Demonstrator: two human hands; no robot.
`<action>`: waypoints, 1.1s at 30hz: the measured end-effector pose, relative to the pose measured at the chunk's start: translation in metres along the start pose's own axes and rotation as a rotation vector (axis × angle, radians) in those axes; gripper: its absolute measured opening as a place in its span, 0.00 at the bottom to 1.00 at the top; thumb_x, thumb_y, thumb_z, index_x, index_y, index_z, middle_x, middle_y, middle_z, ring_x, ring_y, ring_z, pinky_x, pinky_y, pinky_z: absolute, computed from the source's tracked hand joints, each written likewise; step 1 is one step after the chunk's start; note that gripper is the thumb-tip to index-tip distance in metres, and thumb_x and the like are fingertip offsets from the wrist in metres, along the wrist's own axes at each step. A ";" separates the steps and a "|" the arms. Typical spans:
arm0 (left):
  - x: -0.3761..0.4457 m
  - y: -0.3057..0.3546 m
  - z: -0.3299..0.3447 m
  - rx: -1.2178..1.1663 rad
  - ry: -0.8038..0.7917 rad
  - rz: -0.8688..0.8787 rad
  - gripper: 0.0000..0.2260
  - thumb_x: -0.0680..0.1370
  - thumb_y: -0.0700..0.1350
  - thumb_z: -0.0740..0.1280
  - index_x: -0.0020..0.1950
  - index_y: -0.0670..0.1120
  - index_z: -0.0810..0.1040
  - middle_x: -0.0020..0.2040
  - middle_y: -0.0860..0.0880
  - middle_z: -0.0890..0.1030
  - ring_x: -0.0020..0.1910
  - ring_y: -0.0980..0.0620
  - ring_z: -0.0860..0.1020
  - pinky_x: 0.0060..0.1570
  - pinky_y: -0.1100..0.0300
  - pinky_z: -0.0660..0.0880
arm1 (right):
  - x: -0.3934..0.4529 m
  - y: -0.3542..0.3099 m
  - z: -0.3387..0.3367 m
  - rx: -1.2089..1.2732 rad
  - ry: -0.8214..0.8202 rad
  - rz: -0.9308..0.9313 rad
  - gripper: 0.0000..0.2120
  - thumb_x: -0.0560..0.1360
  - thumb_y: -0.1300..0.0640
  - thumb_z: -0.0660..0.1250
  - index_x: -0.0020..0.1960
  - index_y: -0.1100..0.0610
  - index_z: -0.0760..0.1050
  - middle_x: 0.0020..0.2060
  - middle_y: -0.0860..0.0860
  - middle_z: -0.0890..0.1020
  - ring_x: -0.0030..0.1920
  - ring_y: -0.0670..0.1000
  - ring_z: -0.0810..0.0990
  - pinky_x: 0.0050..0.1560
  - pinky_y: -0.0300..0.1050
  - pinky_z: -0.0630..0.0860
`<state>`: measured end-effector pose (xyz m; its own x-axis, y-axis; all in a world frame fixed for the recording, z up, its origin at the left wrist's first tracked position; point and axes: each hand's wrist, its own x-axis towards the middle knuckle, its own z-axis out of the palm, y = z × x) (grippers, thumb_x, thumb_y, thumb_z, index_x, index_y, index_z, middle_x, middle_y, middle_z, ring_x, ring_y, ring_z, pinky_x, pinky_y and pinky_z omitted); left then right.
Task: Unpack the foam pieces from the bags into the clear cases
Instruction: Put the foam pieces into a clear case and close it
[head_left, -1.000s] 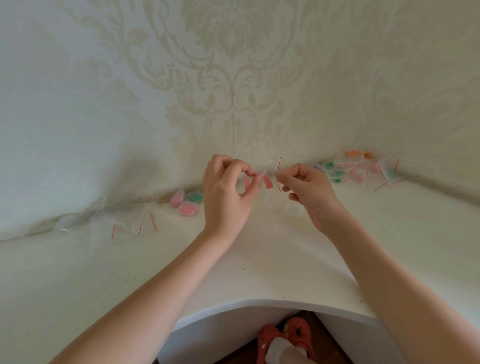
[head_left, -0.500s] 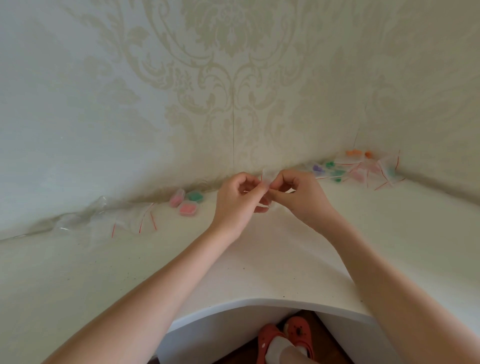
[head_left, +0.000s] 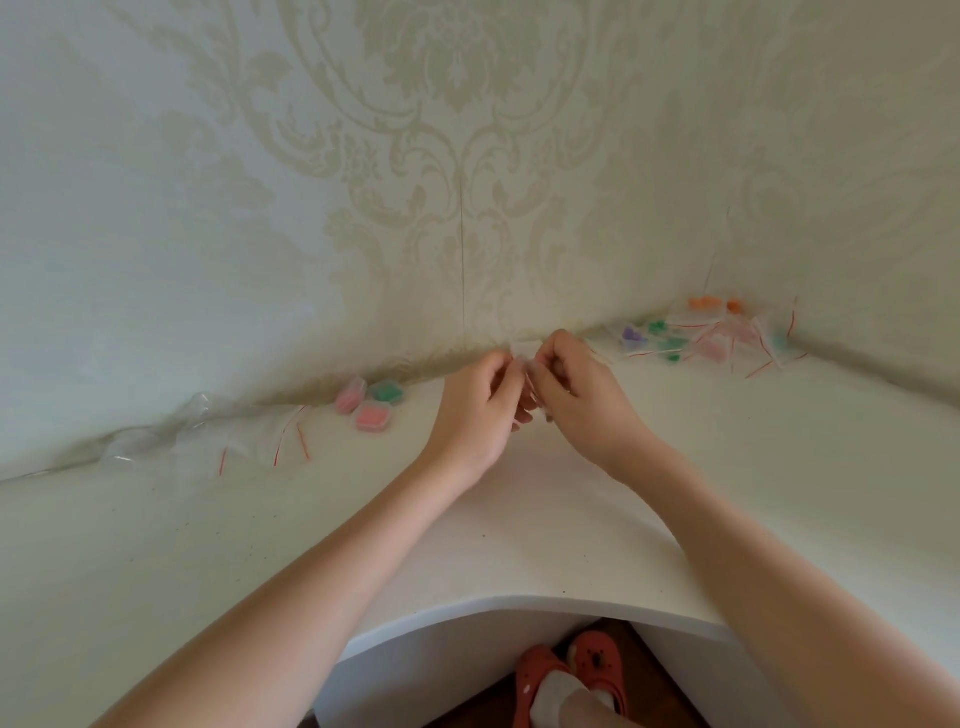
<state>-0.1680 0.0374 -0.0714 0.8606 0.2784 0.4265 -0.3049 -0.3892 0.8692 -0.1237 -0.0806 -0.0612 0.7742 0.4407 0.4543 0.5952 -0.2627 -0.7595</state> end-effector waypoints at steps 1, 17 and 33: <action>-0.002 0.000 0.001 0.020 -0.022 0.002 0.14 0.82 0.43 0.57 0.37 0.45 0.74 0.31 0.52 0.78 0.30 0.57 0.77 0.31 0.64 0.74 | -0.002 -0.001 0.001 -0.037 -0.025 -0.025 0.09 0.79 0.60 0.58 0.40 0.59 0.65 0.29 0.49 0.75 0.30 0.46 0.72 0.34 0.43 0.70; 0.004 -0.001 0.001 0.239 -0.007 0.053 0.17 0.83 0.44 0.53 0.33 0.46 0.66 0.28 0.50 0.73 0.27 0.53 0.72 0.34 0.55 0.73 | -0.004 -0.003 0.014 -0.572 0.082 -0.075 0.07 0.81 0.56 0.53 0.46 0.56 0.59 0.37 0.57 0.78 0.37 0.63 0.75 0.32 0.47 0.59; 0.002 -0.008 -0.006 0.409 0.137 0.169 0.14 0.82 0.46 0.55 0.39 0.43 0.71 0.28 0.47 0.73 0.29 0.45 0.72 0.30 0.50 0.66 | 0.001 0.001 0.010 -0.647 0.173 -0.386 0.09 0.68 0.68 0.67 0.43 0.57 0.79 0.54 0.53 0.76 0.47 0.54 0.76 0.26 0.41 0.67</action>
<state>-0.1664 0.0468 -0.0762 0.7422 0.2842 0.6069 -0.2265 -0.7460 0.6263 -0.1246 -0.0722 -0.0660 0.4776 0.4767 0.7380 0.7958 -0.5907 -0.1334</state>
